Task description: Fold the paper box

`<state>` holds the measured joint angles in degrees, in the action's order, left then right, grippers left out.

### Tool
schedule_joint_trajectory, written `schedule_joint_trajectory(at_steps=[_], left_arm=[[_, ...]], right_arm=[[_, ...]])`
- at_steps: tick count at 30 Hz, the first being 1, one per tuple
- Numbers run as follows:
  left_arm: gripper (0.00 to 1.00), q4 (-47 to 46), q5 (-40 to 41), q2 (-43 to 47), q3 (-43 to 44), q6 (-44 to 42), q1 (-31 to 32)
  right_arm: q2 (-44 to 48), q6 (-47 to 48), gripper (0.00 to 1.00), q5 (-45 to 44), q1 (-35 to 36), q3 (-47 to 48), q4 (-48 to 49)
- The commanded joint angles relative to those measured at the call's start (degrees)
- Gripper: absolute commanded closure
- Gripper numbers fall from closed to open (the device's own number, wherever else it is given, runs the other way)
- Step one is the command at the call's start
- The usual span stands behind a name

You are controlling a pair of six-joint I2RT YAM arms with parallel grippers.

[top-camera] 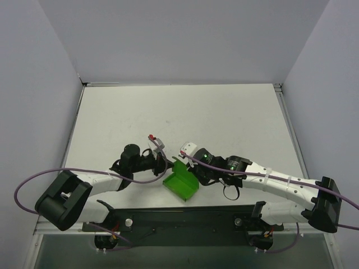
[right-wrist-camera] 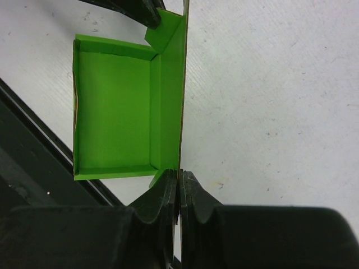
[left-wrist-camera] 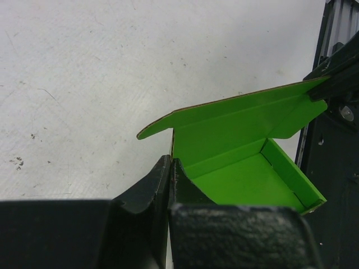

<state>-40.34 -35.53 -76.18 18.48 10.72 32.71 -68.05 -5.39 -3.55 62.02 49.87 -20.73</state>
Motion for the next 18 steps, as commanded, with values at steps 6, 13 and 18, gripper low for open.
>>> schedule_joint_trajectory(at_steps=[6,13,18], left_arm=[[1.00,0.6,20.4,4.3,0.9,-1.2,9.3],[1.00,-4.3,35.1,8.9,-1.8,-4.5,10.4],[1.00,-8.8,37.3,8.5,-3.7,-8.8,10.2]], right_arm=[[-3.5,1.8,1.00,-17.0,5.2,3.5,5.1],[-6.4,-1.5,0.60,-22.9,2.1,7.4,7.5],[-4.9,-7.4,0.22,-25.4,1.1,6.7,8.1]])
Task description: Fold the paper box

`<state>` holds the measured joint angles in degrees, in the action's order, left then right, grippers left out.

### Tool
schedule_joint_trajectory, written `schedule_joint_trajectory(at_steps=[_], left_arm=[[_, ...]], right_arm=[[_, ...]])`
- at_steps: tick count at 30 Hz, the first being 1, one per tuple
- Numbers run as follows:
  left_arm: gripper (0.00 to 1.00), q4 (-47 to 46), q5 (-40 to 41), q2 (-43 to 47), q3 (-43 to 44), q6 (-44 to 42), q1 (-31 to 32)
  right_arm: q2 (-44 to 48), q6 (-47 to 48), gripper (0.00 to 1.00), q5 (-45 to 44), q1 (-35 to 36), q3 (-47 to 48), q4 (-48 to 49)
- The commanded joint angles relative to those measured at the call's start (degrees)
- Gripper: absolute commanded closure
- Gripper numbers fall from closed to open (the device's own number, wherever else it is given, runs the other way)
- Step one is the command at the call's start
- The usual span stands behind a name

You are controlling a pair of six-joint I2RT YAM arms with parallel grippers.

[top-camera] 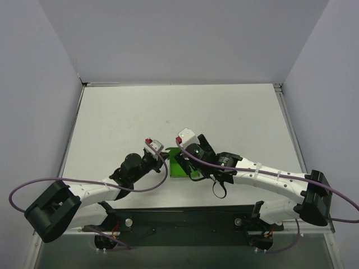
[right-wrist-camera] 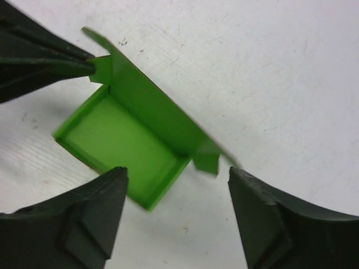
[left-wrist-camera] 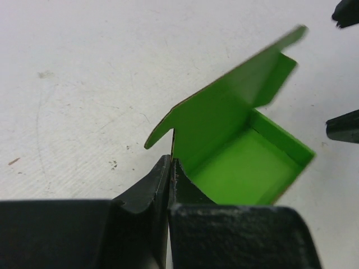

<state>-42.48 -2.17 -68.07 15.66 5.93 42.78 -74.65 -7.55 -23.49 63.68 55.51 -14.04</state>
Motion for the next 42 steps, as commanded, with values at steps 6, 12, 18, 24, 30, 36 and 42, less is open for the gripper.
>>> schedule_joint_trajectory(at_steps=[6,12,18,24,30,36,42], left_arm=[[1.00,-9.2,2.2,-0.3,-2.6,-5.6,-0.4],[1.00,-10.6,-5.1,-0.5,-3.1,-5.1,-2.6],[1.00,-10.0,-8.8,-0.2,-2.9,-3.9,-4.0],[1.00,-11.3,-12.1,-0.8,-3.4,-2.8,-6.0],[1.00,-11.6,-13.1,-0.6,-3.6,-2.2,-7.0],[1.00,-11.9,-14.3,-0.6,-3.9,-1.8,-7.8],[1.00,-12.1,-14.7,-1.0,-3.7,-1.5,-8.1]], right_arm=[[8.4,-12.7,0.23,-0.8,-5.2,-7.6,2.5],[15.3,-10.6,0.39,18.8,-18.1,-15.8,10.0],[13.9,-6.2,0.51,27.6,-23.0,-18.1,18.4],[10.3,-4.1,0.56,27.2,-23.3,-20.1,28.1],[5.9,-2.9,0.56,26.3,-23.8,-19.6,31.4],[4.1,-2.6,0.55,26.6,-24.7,-20.3,34.9],[3.5,-2.2,0.62,28.8,-24.9,-20.0,35.9]])
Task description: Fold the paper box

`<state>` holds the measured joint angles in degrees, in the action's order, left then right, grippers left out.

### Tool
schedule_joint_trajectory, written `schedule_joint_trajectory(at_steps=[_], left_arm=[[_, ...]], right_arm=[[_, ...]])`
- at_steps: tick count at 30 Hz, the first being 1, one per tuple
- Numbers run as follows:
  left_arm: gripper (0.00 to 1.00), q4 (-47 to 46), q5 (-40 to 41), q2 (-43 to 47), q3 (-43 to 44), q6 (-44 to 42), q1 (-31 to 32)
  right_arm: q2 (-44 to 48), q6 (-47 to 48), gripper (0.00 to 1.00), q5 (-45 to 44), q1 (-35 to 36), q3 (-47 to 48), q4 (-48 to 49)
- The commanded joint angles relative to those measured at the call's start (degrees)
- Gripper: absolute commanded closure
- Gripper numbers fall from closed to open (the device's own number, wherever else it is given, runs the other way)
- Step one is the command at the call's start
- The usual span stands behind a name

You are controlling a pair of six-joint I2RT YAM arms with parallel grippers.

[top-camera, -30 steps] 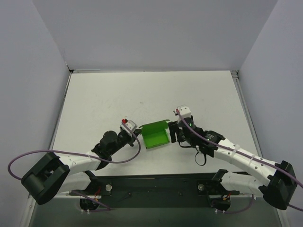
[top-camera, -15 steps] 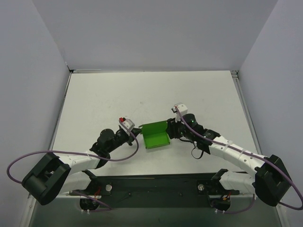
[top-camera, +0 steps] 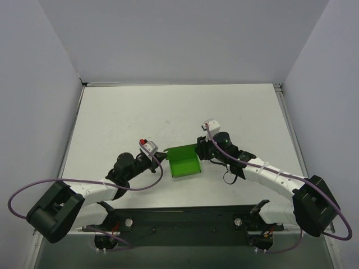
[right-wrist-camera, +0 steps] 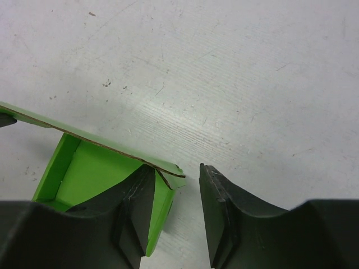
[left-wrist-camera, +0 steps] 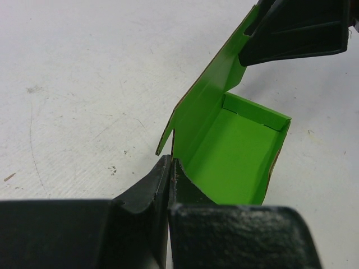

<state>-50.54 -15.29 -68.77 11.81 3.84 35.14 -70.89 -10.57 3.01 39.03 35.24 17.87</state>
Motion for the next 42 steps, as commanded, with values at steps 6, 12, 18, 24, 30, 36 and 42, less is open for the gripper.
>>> schedule_joint_trajectory(at_steps=[6,12,18,24,30,36,42], left_arm=[[1.00,-4.0,-1.7,-1.2,0.4,0.7,-0.8],[1.00,-2.6,0.2,-2.9,2.6,1.1,-0.8],[1.00,-2.4,7.3,-8.3,7.2,2.7,2.2],[1.00,0.1,18.3,-12.6,13.2,3.5,6.9],[1.00,-3.1,20.0,-15.9,16.9,4.0,7.0],[1.00,-16.5,18.3,-22.1,12.6,5.9,8.2],[1.00,-25.2,19.0,-28.2,9.6,7.9,9.6]], right_arm=[[-1.6,0.1,0.82,3.9,-0.3,0.9,3.4],[-2.7,-0.2,1.00,3.8,0.3,0.9,4.2],[-4.5,0.9,1.00,-8.6,7.4,0.8,7.6],[-9.3,-0.3,1.00,-31.1,15.8,2.5,13.0],[-12.1,3.6,1.00,-40.3,17.9,0.5,27.2],[-17.1,6.7,1.00,-44.9,20.7,-2.5,40.1],[-20.7,4.6,1.00,-50.6,24.4,-4.4,45.1]])
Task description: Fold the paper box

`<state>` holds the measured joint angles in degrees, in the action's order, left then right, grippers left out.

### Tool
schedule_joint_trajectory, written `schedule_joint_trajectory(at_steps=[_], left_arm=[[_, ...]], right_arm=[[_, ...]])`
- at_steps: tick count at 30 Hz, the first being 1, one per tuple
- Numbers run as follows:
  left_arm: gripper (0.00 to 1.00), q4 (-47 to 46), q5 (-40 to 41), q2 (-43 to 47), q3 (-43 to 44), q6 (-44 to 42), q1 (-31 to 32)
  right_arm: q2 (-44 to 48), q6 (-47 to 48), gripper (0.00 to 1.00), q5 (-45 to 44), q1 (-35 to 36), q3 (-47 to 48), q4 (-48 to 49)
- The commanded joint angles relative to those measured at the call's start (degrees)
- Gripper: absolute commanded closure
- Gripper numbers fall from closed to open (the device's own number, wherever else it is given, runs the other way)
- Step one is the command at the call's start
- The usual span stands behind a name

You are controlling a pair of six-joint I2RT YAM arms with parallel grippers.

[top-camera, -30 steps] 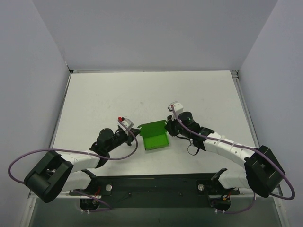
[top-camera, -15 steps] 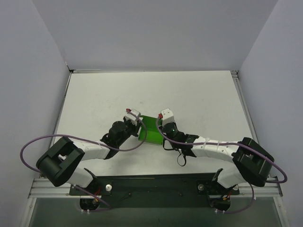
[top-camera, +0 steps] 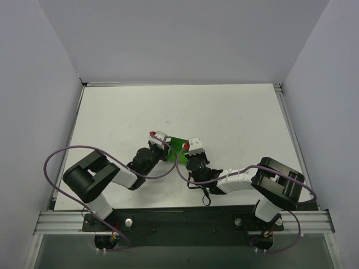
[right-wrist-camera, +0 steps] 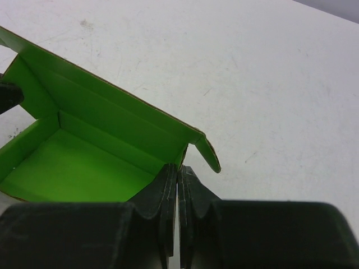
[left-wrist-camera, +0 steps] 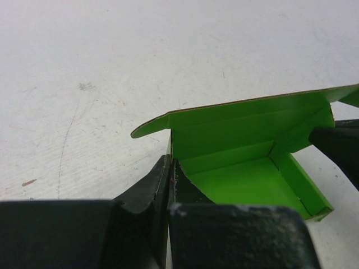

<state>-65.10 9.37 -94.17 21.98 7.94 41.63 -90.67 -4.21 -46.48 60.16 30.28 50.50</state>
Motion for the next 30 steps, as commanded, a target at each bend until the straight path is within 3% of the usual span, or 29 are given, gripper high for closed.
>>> schedule_joint_trajectory(at_steps=[1,30], left_arm=[[1.00,-10.9,-5.6,-3.0,-0.6,3.9,3.4],[1.00,-15.0,-2.2,-6.7,-7.7,12.4,6.6]], right_arm=[[-0.9,-2.0,1.00,-1.4,3.8,0.6,12.3],[0.8,-26.3,1.00,-1.9,6.5,3.7,-15.8]])
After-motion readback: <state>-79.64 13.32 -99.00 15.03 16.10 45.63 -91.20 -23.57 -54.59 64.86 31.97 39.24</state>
